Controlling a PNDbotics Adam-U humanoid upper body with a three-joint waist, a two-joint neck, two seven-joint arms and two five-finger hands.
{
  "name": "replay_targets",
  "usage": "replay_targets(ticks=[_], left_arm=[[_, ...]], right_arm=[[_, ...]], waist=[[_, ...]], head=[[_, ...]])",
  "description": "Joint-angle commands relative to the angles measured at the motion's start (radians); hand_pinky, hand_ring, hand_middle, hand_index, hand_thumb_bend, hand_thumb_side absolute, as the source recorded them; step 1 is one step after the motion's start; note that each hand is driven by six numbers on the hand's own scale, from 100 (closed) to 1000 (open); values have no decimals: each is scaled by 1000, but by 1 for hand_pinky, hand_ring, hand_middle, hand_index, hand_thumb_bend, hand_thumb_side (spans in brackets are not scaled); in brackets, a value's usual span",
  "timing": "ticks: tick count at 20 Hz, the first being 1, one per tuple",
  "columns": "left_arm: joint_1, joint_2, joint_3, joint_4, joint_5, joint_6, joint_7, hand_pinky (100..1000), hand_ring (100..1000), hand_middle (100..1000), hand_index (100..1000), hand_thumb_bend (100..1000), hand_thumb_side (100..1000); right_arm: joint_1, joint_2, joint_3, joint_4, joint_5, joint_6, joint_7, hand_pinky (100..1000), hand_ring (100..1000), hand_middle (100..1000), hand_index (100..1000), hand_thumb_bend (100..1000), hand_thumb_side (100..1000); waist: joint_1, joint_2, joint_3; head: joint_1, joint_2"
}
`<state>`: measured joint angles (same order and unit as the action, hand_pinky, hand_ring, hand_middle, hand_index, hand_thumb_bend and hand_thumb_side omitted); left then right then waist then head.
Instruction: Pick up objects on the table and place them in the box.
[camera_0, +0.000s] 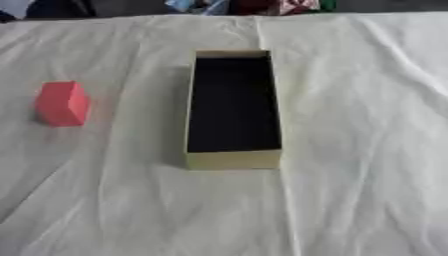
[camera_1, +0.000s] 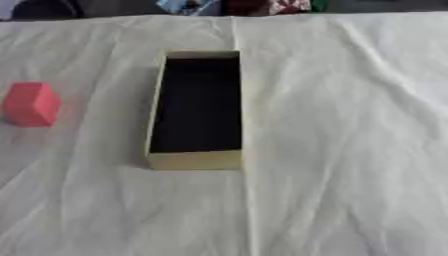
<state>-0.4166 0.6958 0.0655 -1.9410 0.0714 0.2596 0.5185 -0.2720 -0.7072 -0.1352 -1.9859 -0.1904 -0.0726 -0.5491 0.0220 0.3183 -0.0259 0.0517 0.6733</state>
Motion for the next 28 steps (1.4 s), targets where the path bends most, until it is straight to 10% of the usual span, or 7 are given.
replay_targets(ticks=[1,14,23,28], left_arm=[[-41,59,-14,-6,-31,-4,-26,750,780,795,844,463,100],[-231,351,-319,282,-219,-133,-214,884,870,862,928,922,360],[-376,288,-554,520,-366,-158,-361,899,887,876,929,950,279],[-423,252,-584,653,-448,-229,-443,910,897,888,934,908,193]], right_arm=[[-4,-32,-11,-14,8,0,0,872,828,841,844,100,536],[-30,-49,13,-14,2,10,25,871,828,841,843,100,533],[-28,-53,14,-14,-1,13,28,871,828,838,843,100,533],[-25,-54,16,-14,0,15,29,871,828,838,843,100,534]], waist=[[-1,-39,0],[8,-46,-37],[3,-53,-36],[4,-55,-29]], head=[[0,12],[27,24],[24,25],[18,25]])
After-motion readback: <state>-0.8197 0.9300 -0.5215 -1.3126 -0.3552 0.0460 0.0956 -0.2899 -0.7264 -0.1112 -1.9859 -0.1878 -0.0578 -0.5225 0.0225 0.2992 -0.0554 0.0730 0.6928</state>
